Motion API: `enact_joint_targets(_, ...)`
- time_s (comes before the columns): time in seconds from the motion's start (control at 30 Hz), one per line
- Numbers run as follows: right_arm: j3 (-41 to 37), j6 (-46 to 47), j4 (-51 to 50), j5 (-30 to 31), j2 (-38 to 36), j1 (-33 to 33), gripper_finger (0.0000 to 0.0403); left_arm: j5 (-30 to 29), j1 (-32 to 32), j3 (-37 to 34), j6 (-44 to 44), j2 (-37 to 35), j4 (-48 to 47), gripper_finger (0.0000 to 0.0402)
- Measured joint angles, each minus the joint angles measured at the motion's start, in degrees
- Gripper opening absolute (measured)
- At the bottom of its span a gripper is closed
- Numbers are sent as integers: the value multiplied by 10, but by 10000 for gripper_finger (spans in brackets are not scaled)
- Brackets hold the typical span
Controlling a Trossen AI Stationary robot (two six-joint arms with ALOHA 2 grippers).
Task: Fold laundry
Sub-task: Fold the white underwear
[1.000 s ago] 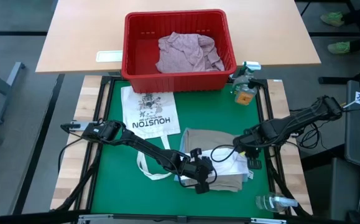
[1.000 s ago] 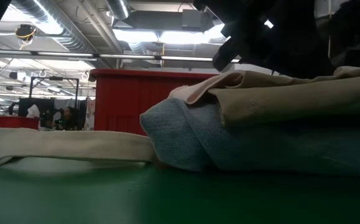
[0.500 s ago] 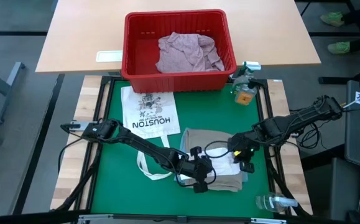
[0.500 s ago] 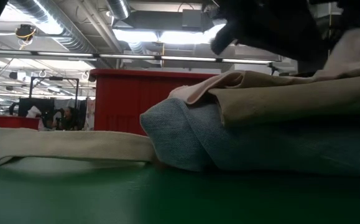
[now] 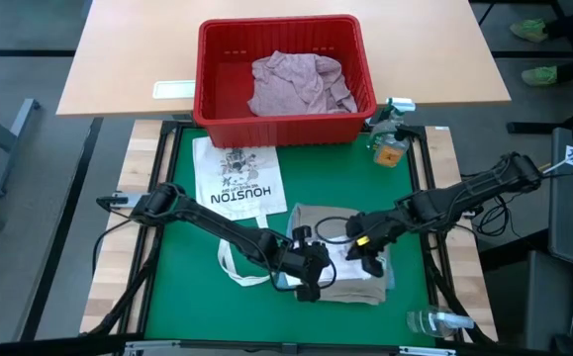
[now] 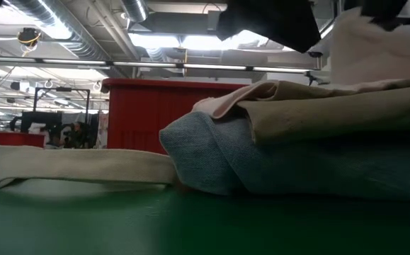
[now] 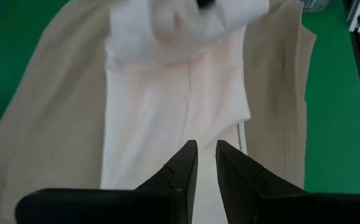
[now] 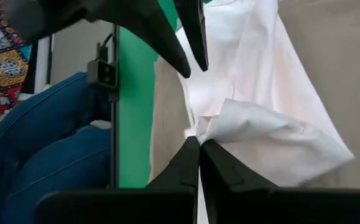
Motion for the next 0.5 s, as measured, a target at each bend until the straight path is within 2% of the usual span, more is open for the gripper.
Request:
enact_joint_targets(0.27,0,14,104,18,85,0,4,-5,0,0,0,-7,-42,55)
enact_joint_targets(0.5,0,15,128,22,136,0,5,-6,0,0,-4,-7,-86,55)
